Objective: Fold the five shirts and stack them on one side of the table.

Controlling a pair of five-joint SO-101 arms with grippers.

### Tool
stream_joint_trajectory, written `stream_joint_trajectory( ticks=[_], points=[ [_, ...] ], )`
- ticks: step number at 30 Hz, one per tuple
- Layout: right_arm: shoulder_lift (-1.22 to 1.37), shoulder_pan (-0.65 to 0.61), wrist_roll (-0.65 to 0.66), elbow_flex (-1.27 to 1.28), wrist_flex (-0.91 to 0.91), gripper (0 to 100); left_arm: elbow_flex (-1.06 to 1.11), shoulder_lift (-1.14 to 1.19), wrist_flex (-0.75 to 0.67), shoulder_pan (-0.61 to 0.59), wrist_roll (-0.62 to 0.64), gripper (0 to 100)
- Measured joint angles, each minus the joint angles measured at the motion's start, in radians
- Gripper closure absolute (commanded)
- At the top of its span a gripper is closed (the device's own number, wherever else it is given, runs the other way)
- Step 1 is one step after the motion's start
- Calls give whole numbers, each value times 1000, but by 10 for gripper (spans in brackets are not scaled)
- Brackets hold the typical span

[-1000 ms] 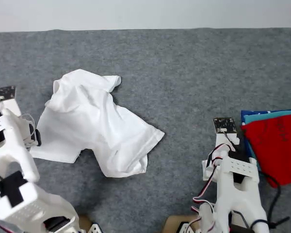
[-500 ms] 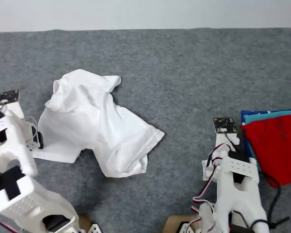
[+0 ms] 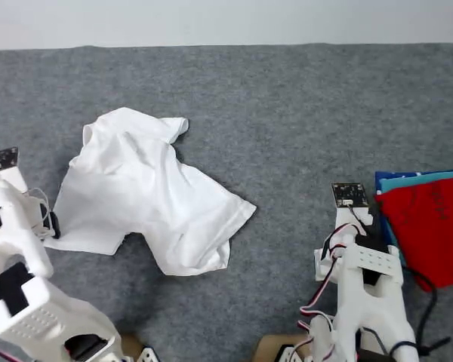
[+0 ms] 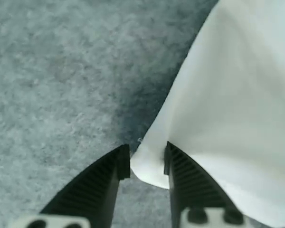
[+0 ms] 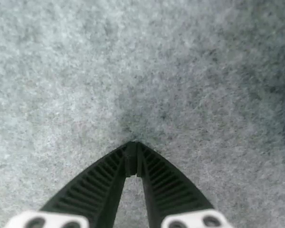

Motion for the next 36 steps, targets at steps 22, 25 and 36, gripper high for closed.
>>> stream_joint_trajectory(
  ticks=[22,25,36],
  points=[
    [0,0,0,0,0,987,-238,265,149,103,-46,998],
    [0,0,0,0,0,987,-298,275,221,103,-46,998],
    [0,0,0,0,0,987,-333,-103,446,269,0,998]
  ],
)
